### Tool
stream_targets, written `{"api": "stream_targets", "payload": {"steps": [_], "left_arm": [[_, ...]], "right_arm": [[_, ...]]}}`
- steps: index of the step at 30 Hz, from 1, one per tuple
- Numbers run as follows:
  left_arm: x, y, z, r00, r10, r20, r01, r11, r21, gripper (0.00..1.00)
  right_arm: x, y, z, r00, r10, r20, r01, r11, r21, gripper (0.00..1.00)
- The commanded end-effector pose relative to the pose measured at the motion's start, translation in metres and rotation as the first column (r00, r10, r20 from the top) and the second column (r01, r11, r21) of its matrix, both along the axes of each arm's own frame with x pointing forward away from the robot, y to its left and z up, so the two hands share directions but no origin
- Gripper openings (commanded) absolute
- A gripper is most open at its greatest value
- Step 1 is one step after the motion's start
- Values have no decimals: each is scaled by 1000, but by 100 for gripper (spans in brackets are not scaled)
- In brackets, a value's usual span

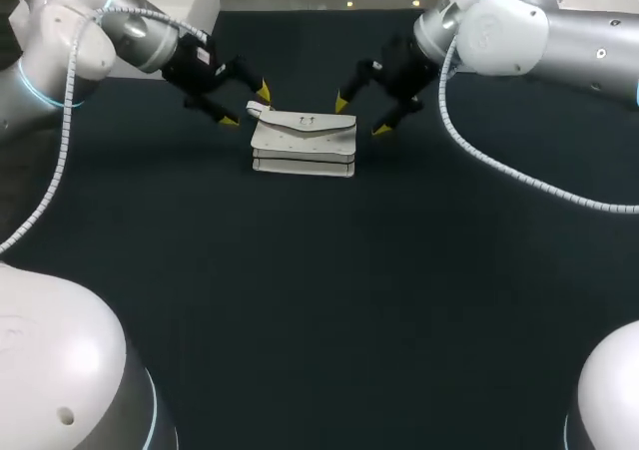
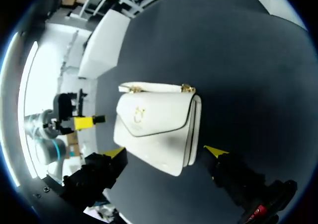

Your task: Pick up the bag, open it, inspect its contents, close it, and place it on the opposite side

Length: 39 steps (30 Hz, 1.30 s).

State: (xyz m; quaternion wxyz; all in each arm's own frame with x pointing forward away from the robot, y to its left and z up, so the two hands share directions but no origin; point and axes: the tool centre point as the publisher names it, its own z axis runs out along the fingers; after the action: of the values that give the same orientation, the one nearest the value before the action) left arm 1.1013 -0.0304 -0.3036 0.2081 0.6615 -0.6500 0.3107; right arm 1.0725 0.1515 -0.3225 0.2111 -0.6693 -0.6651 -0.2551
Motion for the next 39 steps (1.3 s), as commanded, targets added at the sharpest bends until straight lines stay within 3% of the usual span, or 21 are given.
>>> {"api": "stream_targets", "payload": {"steps": [1,7,17,22,28,32,39], "left_arm": [[18,1,-15,998,-61,-27,58,994,-89,100],[20,-2,-19,993,-121,16,122,977,-175,100],[20,-15,-21,985,-165,56,173,959,-224,100],[21,-18,-24,985,-164,60,174,957,-233,100],[23,-20,-29,987,-153,42,159,953,-259,85],[22,-21,-30,988,-148,33,151,942,-299,80],[20,-22,-34,990,-140,12,135,930,-342,80]], "right_arm": [[7,1,-5,997,43,-68,-38,997,73,100],[9,8,-12,990,65,-121,-43,982,183,100],[13,16,-33,969,83,-233,-8,953,304,100],[15,21,-34,964,98,-246,-7,938,346,87],[20,22,-33,963,84,-255,14,932,362,75],[23,21,-32,964,73,-257,30,926,376,72],[28,22,-31,963,71,-259,42,913,406,67]]}}
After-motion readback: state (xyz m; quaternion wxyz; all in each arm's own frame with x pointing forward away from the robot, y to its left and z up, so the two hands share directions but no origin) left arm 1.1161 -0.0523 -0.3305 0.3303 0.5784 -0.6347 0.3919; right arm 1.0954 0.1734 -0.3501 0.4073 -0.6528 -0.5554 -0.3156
